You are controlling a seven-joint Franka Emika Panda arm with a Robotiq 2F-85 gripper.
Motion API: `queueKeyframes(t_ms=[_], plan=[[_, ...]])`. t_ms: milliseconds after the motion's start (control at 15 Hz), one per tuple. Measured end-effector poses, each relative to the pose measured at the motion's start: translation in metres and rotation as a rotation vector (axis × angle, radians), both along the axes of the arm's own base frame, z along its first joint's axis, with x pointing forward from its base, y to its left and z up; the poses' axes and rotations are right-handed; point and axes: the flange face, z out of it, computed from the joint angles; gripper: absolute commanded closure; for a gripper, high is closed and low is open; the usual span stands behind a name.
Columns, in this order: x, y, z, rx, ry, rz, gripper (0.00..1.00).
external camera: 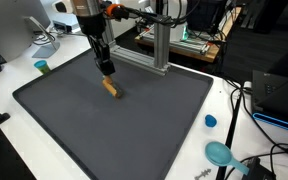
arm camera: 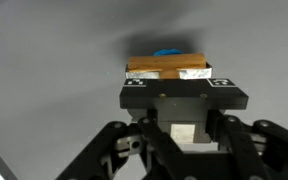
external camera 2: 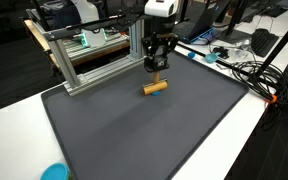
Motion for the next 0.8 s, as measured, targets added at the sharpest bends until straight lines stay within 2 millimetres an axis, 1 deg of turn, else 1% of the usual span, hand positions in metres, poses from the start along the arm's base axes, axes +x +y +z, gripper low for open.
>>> queueKeyframes(t_ms=[800], plan=[[0.0044, 0.0021, -0.0028, -0.010, 0.003, -0.010, 0.77]])
